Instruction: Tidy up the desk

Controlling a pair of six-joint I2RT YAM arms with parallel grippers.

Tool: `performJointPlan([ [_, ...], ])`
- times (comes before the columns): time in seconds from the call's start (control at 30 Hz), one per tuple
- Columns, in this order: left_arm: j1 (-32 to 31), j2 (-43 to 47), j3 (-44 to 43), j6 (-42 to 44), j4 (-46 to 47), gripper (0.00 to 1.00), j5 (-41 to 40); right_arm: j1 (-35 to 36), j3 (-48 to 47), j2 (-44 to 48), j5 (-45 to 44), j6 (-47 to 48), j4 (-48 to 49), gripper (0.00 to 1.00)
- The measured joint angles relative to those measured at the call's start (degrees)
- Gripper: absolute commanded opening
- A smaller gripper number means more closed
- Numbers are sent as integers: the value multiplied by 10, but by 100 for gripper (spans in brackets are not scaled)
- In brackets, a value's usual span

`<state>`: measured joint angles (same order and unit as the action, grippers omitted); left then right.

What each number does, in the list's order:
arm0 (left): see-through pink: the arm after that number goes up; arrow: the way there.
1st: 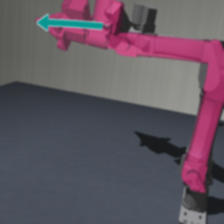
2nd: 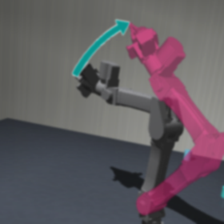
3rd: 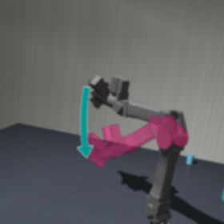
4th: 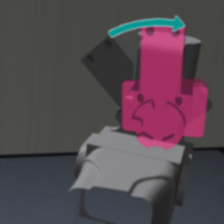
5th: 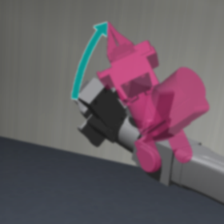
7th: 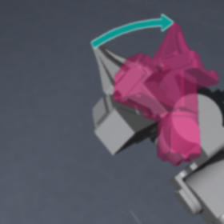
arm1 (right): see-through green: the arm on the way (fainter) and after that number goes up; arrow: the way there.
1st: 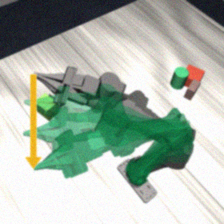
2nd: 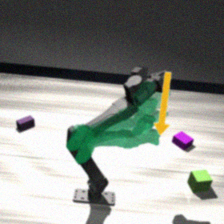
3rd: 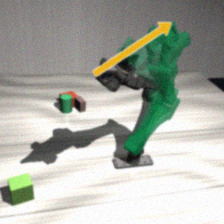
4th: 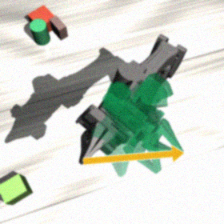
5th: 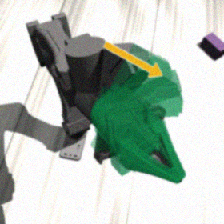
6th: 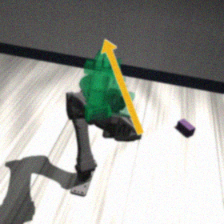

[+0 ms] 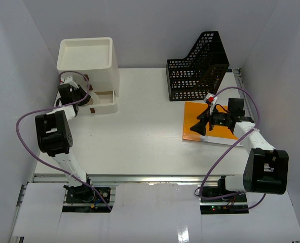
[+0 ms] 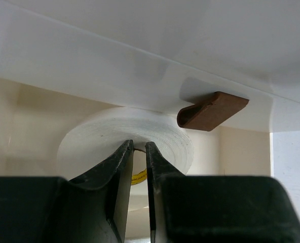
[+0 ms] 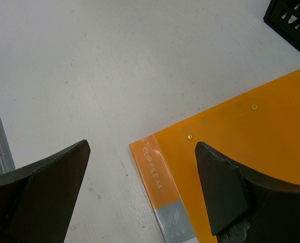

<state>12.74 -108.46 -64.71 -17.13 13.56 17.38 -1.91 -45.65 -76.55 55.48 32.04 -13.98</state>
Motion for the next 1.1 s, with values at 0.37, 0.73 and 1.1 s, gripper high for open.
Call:
performJointPlan([
  [0.37, -1, -21, -13, 6, 2, 30, 0, 0, 0, 0, 0, 1, 0, 91],
  [0.73, -1, -28, -18, 8, 2, 31, -3, 0, 0, 0, 0, 1, -1, 91],
  [1.1, -1, 36, 17, -11, -8, 38, -9, 0, -1, 0, 1, 1, -2, 91],
])
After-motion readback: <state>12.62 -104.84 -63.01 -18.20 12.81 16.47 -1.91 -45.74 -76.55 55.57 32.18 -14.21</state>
